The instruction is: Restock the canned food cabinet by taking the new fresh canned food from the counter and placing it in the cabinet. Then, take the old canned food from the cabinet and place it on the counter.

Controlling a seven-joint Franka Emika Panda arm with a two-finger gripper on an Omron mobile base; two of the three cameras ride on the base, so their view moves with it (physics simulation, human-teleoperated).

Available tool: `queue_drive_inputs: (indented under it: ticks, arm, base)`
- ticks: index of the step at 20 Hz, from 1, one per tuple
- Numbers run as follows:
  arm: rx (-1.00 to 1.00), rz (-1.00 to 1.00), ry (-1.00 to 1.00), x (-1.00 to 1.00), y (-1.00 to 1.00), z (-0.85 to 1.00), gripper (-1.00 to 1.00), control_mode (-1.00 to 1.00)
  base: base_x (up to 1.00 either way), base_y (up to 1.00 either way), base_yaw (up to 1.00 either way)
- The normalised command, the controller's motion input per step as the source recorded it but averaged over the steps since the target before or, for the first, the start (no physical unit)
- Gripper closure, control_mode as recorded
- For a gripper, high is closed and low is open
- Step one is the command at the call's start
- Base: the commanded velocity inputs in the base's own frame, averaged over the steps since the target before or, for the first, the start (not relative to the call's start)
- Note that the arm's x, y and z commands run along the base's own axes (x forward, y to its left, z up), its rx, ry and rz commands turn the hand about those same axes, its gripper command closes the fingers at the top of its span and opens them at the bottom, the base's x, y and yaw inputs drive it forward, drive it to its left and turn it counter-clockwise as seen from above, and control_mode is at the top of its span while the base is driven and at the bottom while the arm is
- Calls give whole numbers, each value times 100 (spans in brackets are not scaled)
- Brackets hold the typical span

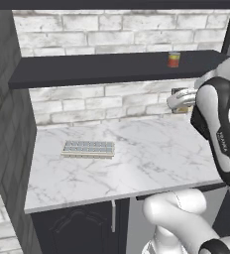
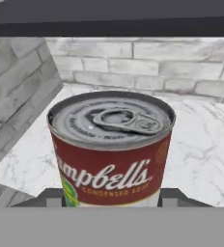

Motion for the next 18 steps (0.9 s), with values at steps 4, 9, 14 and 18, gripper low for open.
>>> queue_drive_inputs:
  ticks: [4,9,14,18]
  arm:
    - [-16,7,28,-54,-100,-100,100,-100]
    - [-1,20,2,-2,-95,-85,100,-100]
    - [0,21,-3,8,-52,-93,100,-100]
    - [0,13,-6,30,-15,-84,100,-100]
  base:
    - [0,0,0]
    - [0,0,0]
    - [0,0,0]
    - [0,0,0]
